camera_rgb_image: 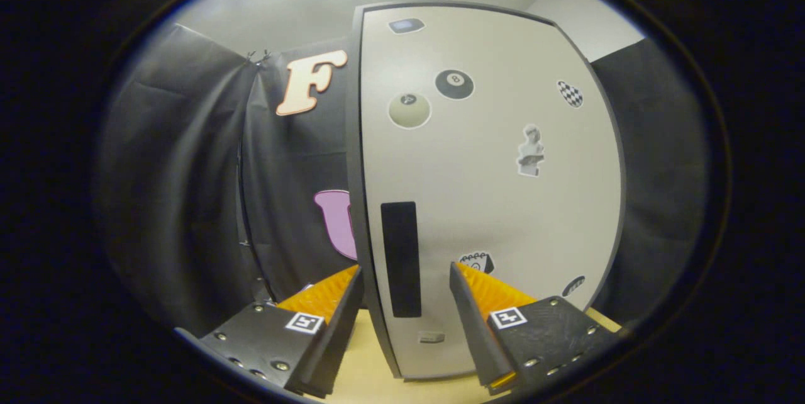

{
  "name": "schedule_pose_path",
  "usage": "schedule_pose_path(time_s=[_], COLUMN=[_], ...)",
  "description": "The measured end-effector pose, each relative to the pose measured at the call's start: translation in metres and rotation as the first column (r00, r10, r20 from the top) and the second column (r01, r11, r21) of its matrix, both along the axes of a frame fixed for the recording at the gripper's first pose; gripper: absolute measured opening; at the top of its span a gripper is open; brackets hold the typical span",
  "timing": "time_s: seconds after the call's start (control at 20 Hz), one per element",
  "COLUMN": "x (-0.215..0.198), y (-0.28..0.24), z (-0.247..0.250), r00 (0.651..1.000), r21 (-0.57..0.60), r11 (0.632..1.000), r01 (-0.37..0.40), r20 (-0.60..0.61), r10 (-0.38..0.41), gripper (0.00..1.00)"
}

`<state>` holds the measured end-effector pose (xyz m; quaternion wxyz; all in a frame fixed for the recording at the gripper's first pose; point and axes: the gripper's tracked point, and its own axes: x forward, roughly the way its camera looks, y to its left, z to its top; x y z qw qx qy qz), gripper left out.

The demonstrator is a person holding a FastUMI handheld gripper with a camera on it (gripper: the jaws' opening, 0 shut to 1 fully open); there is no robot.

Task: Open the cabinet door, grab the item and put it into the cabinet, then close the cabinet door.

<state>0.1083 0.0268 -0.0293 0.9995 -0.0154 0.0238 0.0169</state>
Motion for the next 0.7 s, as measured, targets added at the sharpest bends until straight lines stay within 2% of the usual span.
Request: schedule_pose_path(time_s=[0.05,0.15,0.4,0.5,0.6,0.7], x=[0.004,0.014,0.031,0.038,0.032,0.032], y=[0.001,0.003,0.003,0.000,0.002,0.001], z=[-0.002,-0.010,-0.021,-0.032,-0.025,-0.025], r00=[1.000,0.999,0.998,0.996,0.996,0.996], r21=[0.009,0.010,-0.024,-0.032,-0.044,-0.054], r11=[1.000,1.000,0.999,0.998,0.998,0.996], r01=[0.009,0.013,0.043,0.051,0.055,0.068], r20=[-0.011,-0.035,-0.045,-0.074,-0.064,-0.051], r10=[-0.009,-0.013,-0.044,-0.053,-0.058,-0.070], gripper=[0.81,0.72,0.38,0.39,0.27,0.27])
